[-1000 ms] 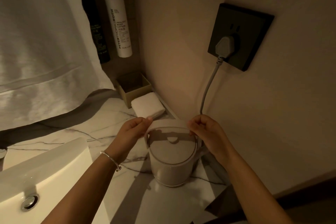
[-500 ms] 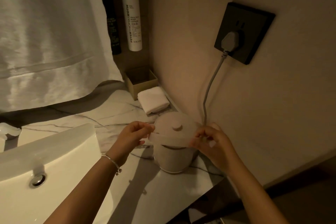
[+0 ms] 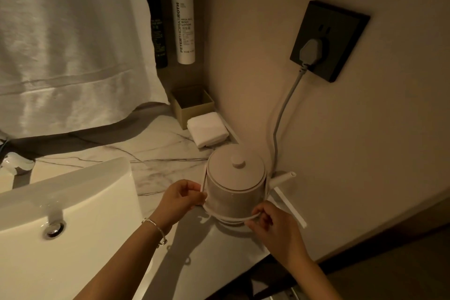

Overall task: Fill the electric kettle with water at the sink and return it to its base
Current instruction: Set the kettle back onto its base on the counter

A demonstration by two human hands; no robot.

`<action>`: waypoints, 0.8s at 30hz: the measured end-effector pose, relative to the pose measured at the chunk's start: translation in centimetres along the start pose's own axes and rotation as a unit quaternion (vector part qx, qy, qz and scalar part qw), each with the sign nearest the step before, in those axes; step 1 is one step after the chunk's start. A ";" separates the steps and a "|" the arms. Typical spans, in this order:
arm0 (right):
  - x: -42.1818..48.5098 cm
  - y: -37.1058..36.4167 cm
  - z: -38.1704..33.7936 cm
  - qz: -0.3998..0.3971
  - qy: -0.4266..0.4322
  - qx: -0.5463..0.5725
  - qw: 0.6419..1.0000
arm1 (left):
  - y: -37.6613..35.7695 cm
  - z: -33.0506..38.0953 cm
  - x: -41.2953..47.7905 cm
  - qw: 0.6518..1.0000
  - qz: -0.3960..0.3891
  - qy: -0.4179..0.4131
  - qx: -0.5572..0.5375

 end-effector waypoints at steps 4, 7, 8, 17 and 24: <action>-0.1 -0.6 0.8 0.016 -0.008 0.006 1.000 | -0.4 -0.4 0.3 1.000 0.010 -0.005 -0.006; 0.0 -0.9 1.3 0.022 -0.012 0.004 1.000 | -0.7 -0.6 0.6 1.000 0.012 -0.011 0.002; 0.1 -0.9 1.5 0.021 -0.014 0.003 1.000 | -0.7 -0.7 0.7 1.000 0.016 -0.013 0.002; 0.6 2.1 4.2 0.121 -0.096 0.238 0.959 | -0.6 -1.4 1.0 1.000 0.010 -0.017 0.006; 0.6 5.3 6.7 0.200 -0.119 0.246 0.941 | -0.7 -1.6 1.3 1.000 -0.003 -0.019 -0.005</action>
Point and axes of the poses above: each hand's wrist, its own x-axis towards the middle knuckle, its own y-axis out of the back of the hand, z = x × y, the point moved 6 cm from there along x, towards the middle knuckle, and after that the axes turned 12 degrees about x, right-handed, at the moved point
